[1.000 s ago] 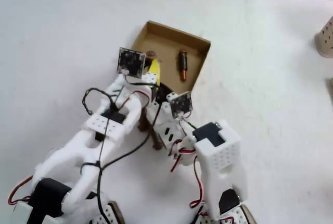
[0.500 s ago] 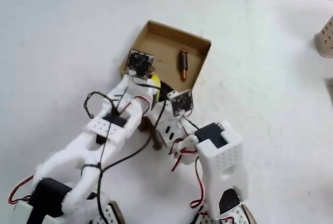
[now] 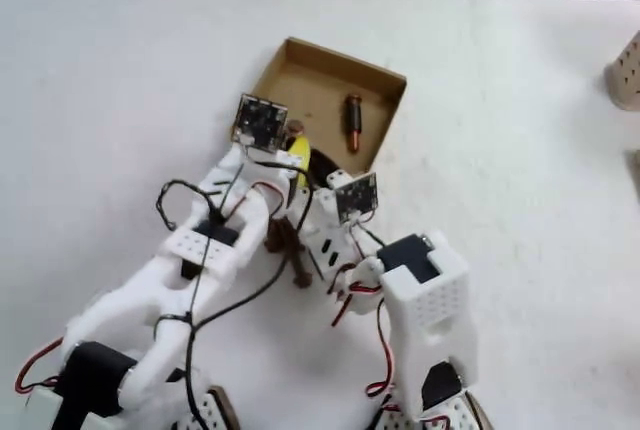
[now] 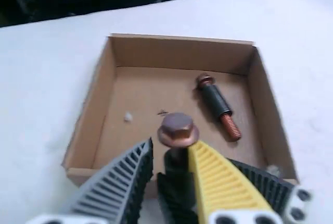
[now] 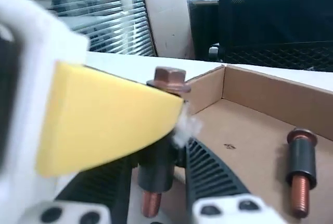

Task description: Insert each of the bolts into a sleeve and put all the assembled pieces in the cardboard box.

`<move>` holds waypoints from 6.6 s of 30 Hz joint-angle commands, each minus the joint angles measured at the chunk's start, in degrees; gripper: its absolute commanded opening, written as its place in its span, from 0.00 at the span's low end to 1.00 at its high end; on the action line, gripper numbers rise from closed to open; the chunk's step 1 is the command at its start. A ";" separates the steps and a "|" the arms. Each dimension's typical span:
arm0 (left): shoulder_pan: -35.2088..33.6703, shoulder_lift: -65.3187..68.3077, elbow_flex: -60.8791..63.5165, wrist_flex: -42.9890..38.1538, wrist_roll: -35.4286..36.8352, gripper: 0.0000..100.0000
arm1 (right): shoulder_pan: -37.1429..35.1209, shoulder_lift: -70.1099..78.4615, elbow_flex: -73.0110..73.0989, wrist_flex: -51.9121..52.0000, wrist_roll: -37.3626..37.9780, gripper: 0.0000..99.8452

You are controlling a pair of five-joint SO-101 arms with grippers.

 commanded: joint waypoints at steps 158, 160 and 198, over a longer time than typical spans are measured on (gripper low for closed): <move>-28.88 -40.75 34.20 12.57 -5.19 0.06 | -3.65 -16.04 -58.81 140.00 6.33 0.06; -28.88 -40.75 34.20 12.57 -5.19 0.06 | -4.00 -16.04 -58.20 139.38 6.33 0.06; -28.88 -40.75 34.20 12.57 -5.19 0.06 | -6.55 -7.34 -58.29 142.02 6.51 0.16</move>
